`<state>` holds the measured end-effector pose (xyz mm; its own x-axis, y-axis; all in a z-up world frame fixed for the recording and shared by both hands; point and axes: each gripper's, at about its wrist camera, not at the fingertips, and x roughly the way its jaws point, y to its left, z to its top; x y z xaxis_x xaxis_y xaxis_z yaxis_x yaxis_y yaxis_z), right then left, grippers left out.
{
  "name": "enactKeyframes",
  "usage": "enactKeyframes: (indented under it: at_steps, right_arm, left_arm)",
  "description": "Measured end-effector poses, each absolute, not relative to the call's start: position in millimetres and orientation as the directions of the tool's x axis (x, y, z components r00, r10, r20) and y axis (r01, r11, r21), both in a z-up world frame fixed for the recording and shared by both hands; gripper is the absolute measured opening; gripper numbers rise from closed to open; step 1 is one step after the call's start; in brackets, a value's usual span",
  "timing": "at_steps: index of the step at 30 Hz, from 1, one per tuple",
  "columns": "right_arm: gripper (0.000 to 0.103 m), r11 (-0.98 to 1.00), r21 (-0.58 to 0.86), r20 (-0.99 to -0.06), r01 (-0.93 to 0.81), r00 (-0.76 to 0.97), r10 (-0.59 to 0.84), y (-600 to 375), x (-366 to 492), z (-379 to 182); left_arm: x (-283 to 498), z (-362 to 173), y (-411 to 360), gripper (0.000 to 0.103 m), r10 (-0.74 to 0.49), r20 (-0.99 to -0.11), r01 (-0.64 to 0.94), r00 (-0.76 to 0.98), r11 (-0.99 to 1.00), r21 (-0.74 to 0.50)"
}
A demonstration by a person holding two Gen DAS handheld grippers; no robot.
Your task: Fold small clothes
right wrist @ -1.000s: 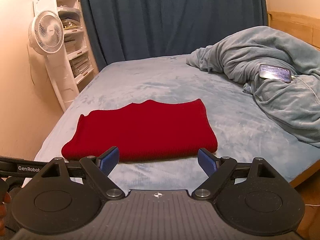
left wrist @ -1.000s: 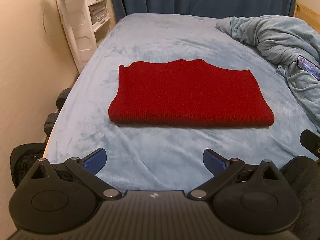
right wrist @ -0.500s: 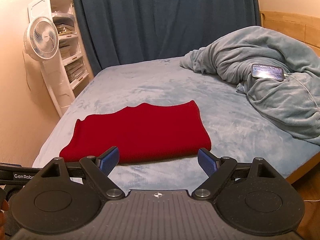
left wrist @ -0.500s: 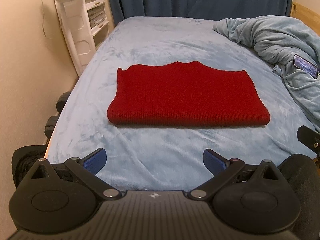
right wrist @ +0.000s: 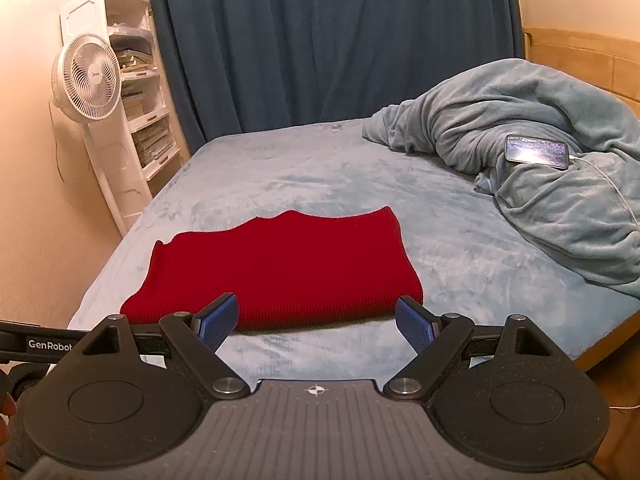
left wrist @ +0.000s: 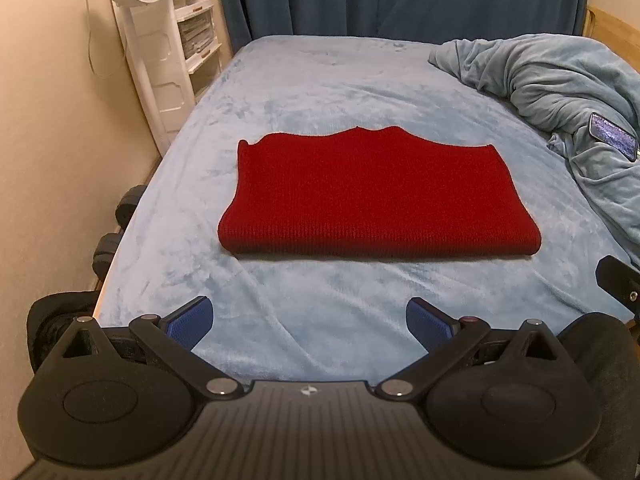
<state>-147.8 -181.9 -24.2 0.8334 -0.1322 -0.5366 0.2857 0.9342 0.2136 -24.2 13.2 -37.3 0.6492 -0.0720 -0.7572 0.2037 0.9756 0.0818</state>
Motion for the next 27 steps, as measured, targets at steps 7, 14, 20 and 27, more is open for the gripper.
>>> enactKeyframes:
  at_steps: [7, 14, 20, 27]
  right_arm:
    - [0.087, 0.934, 0.22, -0.548, 0.282, 0.828, -0.121, -184, -145, -26]
    - [0.087, 0.932, 0.218, -0.57, 0.289, 0.813, -0.118, -184, -139, -31]
    - [0.087, 0.931, 0.224, -0.583, 0.289, 0.805, -0.11, -183, -133, -35]
    - [0.087, 0.929, 0.228, -0.605, 0.291, 0.79, -0.099, -183, -126, -41]
  left_arm:
    - [-19, -39, 13, 0.103, -0.065, -0.777, 0.203, 0.627, 0.976, 0.082]
    - [-13, -46, 11, 0.103, -0.062, -0.794, 0.201, 0.605, 0.977, 0.077]
    - [-7, -52, 11, 0.103, -0.055, -0.805, 0.199, 0.59, 0.977, 0.079]
    - [2, -58, 10, 0.103, -0.048, -0.819, 0.196, 0.572, 0.977, 0.08]
